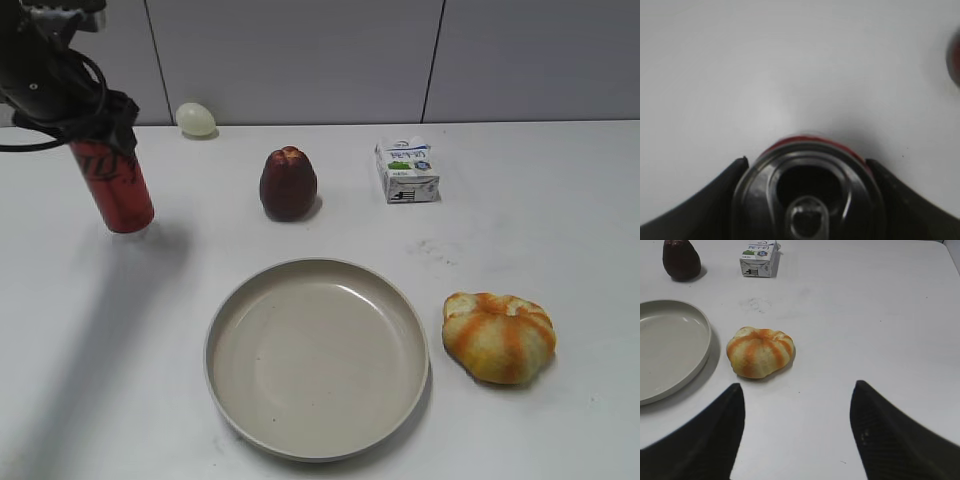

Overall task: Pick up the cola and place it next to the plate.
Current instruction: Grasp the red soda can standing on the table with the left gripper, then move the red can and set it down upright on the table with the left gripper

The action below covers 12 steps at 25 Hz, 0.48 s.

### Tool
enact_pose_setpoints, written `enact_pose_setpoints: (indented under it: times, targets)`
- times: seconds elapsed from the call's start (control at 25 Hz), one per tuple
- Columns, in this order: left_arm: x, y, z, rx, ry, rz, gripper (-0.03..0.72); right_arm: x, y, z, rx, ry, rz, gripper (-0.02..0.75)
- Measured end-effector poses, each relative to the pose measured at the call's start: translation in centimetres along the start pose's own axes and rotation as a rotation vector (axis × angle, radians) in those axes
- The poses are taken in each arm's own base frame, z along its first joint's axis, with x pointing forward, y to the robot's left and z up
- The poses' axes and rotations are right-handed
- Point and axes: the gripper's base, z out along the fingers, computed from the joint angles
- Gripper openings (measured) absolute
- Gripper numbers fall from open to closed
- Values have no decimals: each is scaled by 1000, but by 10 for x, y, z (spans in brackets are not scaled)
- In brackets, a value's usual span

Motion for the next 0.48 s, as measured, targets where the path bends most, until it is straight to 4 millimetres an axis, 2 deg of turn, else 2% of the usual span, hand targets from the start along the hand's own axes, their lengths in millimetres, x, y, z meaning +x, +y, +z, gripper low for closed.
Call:
enact_pose_setpoints:
  times: [0.12,0.28,0.36,0.48]
  targets:
    - [-3,-1,-27,-4,-44,4,510,0,0,0,0,0,0,531]
    - [-2,-7,-81,-15,-104,33,510,0,0,0,0,0,-1,531]
    - [4,-19,-106,-13,-113,76,510,0,0,0,0,0,-1,531]
    - [23,-45,-135,5,-140,111,510,0,0,0,0,0,-1,531]
